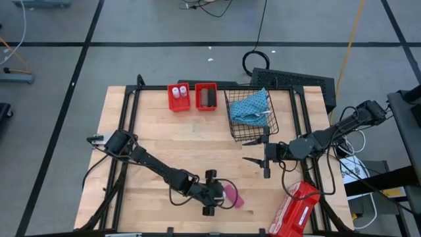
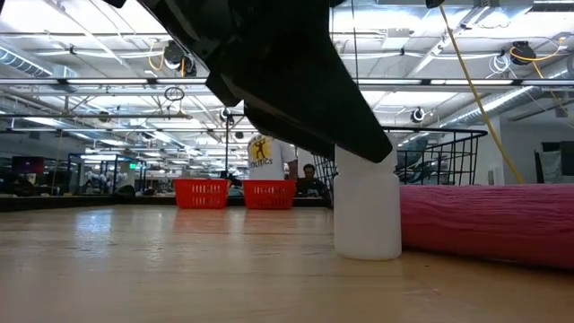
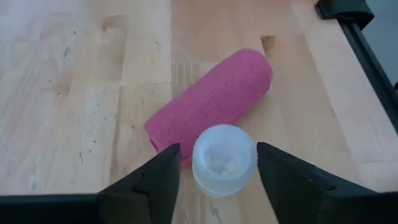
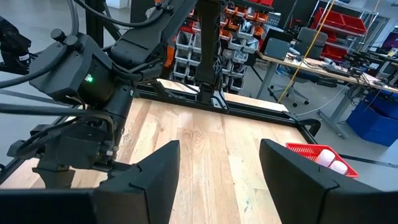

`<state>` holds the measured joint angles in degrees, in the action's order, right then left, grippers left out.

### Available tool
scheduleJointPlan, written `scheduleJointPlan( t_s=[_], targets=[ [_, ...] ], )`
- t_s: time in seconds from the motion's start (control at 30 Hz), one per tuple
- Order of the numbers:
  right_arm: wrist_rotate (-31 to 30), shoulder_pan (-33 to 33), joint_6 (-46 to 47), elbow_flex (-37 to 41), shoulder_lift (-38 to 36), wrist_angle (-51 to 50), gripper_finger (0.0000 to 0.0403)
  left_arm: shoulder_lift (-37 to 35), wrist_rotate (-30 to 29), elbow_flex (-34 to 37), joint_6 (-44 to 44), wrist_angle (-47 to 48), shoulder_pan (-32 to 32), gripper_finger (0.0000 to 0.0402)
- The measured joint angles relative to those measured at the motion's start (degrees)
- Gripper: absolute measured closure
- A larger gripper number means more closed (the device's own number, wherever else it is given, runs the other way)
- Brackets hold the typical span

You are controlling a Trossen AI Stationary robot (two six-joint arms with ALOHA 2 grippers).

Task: Pick & Place Medicine items
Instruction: Put the white pill bottle into the left orange basket

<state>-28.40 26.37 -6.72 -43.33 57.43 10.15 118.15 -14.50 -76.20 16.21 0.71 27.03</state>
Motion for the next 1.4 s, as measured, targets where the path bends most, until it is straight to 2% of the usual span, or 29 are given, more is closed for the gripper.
scheduleJointPlan(
  t_s=[0.23, 0.43, 0.57, 0.8, 0.97, 1.07, 1.23, 1.4],
  targets=[
    [0.0, 0.0, 0.0, 0.0, 0.0, 0.2, 0.0193, 0.0, 0.0, 0.0, 0.0, -0.9, 0.0, 0.0267],
    [0.0, 0.0, 1.9, 0.0, 0.0, -0.5, 0.0193, -1.4, -0.8, 0.0, 0.0, 0.3, -0.1, 0.0267],
    [0.0, 0.0, 1.3, 0.0, 0.0, -0.7, 0.0193, -6.8, -3.8, 0.0, -1.1, 4.4, -0.6, 0.0267],
    [-0.3, 0.0, -0.1, 0.0, 0.0, -0.5, 0.0193, -19.8, -15.4, 0.0, -4.9, 17.7, -1.1, 0.0267],
    [-0.1, 0.0, 0.1, 0.0, 0.0, -0.5, 0.0193, -29.0, -21.3, 0.0, -6.6, 25.0, -3.2, 0.0267],
    [-0.1, 0.0, 1.6, 0.0, 0.0, -0.5, 0.0193, -33.3, -24.9, 0.4, -8.4, 27.0, -5.5, 0.0267],
    [0.0, 0.0, 1.6, 0.0, 0.0, -0.2, 0.0193, -39.6, -24.5, 6.3, -8.8, 26.5, -13.3, 0.0267],
    [-0.1, 0.0, 1.5, 0.0, 0.0, -0.1, 0.0193, -45.7, -18.6, 15.7, -8.0, 23.3, -25.4, 0.0267]
  ],
)
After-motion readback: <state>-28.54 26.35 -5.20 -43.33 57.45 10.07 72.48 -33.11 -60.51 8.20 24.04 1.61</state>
